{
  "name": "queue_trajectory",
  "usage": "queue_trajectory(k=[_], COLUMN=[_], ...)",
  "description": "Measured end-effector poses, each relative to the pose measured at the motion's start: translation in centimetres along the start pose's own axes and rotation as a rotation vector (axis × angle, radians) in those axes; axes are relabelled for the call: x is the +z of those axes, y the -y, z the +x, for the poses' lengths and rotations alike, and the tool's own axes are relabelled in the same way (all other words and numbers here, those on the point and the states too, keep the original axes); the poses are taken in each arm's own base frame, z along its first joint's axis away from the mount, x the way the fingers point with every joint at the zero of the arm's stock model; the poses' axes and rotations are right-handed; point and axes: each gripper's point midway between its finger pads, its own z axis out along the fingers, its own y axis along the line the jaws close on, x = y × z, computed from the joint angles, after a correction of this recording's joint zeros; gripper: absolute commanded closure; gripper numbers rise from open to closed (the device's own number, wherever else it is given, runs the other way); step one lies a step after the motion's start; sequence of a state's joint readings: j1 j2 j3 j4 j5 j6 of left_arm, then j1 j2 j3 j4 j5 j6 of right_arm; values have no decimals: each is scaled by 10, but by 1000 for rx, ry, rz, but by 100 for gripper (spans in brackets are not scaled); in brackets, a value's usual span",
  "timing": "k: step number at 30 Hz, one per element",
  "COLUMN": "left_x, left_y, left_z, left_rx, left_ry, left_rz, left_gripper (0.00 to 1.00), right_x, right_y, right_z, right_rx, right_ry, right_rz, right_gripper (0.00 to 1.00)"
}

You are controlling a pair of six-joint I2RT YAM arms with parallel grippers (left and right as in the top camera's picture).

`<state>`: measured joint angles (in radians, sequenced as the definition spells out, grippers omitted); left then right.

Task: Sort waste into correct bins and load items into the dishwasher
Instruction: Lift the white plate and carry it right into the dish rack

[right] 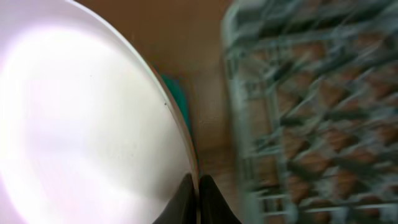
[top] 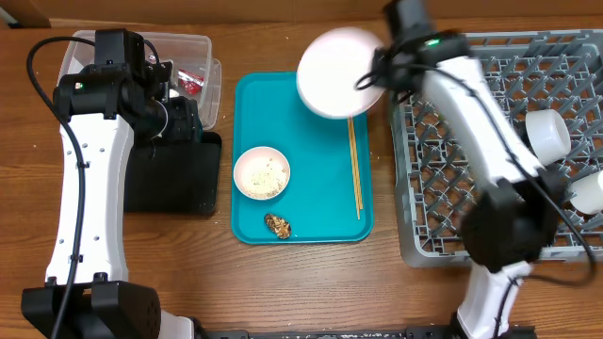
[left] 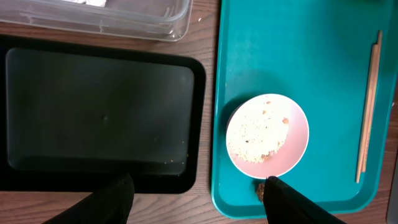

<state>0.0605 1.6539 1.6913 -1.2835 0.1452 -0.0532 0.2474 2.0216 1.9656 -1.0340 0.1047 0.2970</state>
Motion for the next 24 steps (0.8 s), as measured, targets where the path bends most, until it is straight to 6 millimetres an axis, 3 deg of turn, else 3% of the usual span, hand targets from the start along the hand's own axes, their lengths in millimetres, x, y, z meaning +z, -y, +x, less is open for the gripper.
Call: queue_trajectory(k=[3, 6, 10, 13, 18, 24], left_x=[0, 0, 0, 0, 0, 0], left_y=[0, 0, 0, 0, 0, 0], left_z=[0, -1, -1, -1, -1, -2], left_rx=[0, 1, 1, 1, 1, 1], left_ry=[1, 5, 5, 5, 6, 7], left_rz=[0, 1, 0, 1, 0, 0], left_gripper=[30, 30, 30, 30, 30, 30], right_x=[-49, -95, -144, -165, -173, -142], right_y=[35, 88, 166, 197, 225, 253], right_z=[-32, -57, -70, -70, -60, -26], right_rx=[-1, 23, 88, 130, 164, 167], right_ry=[140, 272, 382, 423, 417, 314], right_rz=[86, 279, 678, 876, 1025, 1109], right_gripper=[96, 96, 96, 96, 96, 96])
